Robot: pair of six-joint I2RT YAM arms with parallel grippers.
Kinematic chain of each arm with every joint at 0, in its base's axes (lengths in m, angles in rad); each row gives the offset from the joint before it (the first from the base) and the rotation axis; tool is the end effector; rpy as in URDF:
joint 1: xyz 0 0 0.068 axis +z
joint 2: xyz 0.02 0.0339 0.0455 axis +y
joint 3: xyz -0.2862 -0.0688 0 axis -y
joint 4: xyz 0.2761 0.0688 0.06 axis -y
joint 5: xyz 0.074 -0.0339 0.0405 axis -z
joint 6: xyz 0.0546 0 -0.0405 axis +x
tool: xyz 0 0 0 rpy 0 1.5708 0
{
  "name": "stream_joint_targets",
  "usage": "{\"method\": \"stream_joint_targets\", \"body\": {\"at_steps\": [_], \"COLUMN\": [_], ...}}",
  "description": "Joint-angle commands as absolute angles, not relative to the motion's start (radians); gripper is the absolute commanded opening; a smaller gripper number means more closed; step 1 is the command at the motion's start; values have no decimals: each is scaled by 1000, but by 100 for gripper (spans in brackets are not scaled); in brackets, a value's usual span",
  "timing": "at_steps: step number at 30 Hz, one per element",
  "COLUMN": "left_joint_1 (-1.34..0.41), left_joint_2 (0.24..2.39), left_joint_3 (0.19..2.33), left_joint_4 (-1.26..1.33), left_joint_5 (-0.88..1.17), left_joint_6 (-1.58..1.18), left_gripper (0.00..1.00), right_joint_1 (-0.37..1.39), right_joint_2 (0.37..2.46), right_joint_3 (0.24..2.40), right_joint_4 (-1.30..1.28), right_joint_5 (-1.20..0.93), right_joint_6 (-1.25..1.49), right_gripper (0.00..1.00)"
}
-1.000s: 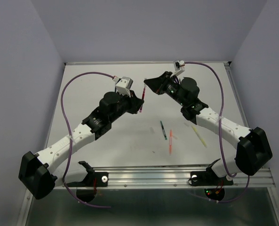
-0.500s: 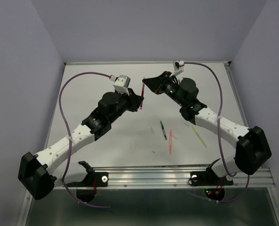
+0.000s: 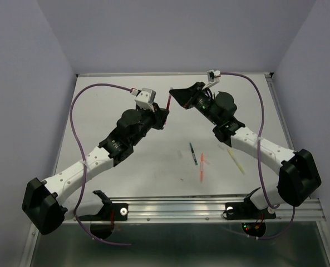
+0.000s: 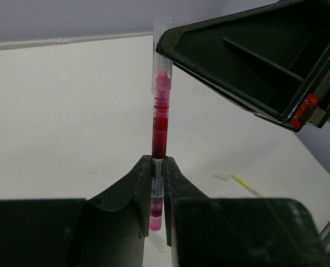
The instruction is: Insert the pens into the pen caps
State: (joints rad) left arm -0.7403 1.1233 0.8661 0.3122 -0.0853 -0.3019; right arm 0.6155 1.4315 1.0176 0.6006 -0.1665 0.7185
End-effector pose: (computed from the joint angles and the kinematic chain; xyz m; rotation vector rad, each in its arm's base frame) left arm 0.2295 -0.2034 0.3664 0.2713 1.5419 -0.7648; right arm 0.3073 0.2284 0.3645 -0.0732 1.4984 1.2120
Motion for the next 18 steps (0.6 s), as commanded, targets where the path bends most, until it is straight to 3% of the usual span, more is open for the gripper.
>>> {"method": "stream_joint_targets", "body": {"at_steps": [1,18], "left_joint_1": [-716,-692], "left_joint_2": [1100,1120], "left_joint_3": [975,1065], "left_joint_4": [525,589], "left_joint_5": [-277,-232], "left_joint_6": [-150,-26], "left_gripper": [0,0], "right_joint_1": [632,632], "right_joint_2": [1431,1522], "right_joint_3": [1054,1140], "right_joint_4": [499,423], "right_joint_5": [-296,-463], "right_joint_6": [658,655], "right_gripper": [1,1]}}
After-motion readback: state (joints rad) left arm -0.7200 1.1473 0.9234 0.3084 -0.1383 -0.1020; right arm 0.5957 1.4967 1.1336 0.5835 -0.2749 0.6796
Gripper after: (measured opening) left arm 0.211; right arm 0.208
